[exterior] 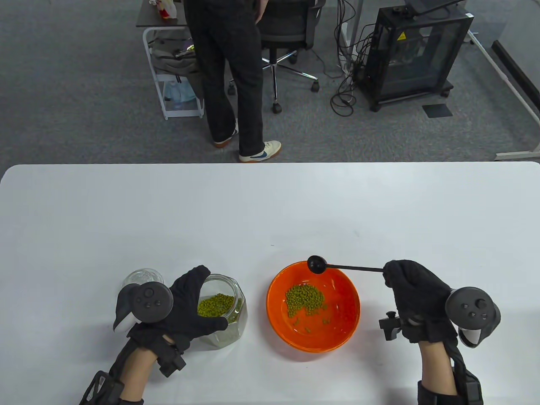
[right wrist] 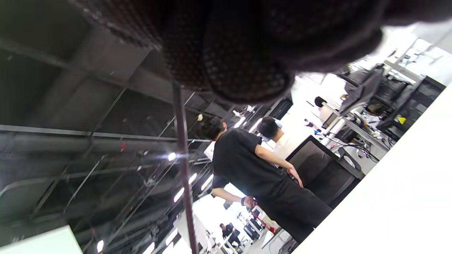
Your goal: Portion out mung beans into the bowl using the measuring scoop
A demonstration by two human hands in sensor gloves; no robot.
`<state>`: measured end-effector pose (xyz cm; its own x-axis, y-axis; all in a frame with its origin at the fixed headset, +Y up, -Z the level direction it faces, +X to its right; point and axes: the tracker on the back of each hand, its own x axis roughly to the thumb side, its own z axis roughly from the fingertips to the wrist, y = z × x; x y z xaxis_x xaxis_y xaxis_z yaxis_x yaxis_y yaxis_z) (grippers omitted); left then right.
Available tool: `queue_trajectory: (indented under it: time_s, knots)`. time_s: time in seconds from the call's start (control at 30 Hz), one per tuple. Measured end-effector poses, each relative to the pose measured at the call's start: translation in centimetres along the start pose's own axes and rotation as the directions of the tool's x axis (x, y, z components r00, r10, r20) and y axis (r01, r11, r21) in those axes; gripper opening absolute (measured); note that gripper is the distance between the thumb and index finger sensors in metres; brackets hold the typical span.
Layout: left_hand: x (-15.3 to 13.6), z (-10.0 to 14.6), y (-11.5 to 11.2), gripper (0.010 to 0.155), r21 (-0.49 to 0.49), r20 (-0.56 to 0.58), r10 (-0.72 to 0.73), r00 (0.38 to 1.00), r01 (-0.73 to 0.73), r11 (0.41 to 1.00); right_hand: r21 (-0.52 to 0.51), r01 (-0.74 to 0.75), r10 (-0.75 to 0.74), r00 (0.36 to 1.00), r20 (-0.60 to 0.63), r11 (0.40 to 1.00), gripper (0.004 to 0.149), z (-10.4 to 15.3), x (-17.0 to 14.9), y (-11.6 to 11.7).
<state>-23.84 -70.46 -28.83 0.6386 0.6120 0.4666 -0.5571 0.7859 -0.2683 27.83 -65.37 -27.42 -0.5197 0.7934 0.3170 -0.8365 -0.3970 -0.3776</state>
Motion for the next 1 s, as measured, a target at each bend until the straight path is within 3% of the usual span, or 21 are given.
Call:
queue_trajectory:
  time_s: [0.37, 0.5, 0.63, 1.0]
  knots:
    - [0.0, 0.0, 0.0, 0.125, 0.001, -0.001, 0.002, 1.0, -0.002, 1.0, -0.005, 0.331, -0.326, 0.929, -0.174, 0.944, 0.043, -0.2, 0.0, 1.0]
    - [0.0, 0.0, 0.0, 0.125, 0.0, -0.001, 0.004, 1.0, -0.004, 1.0, -0.028, 0.383, -0.374, 0.88, -0.293, 0.923, 0.043, -0.6, 0.6, 1.5]
    - [0.1, 0.0, 0.0, 0.125, -0.001, -0.001, -0.001, 1.0, 0.001, 1.0, 0.051, 0.447, -0.393, 0.831, -0.395, 0.893, 0.043, -0.8, 2.3, 2.7]
    - [0.1, 0.0, 0.0, 0.125, 0.0, -0.001, 0.006, 1.0, -0.006, 1.0, 0.249, 0.359, -0.279, 0.91, -0.305, 0.899, 0.043, -1.7, 10.1, 8.1]
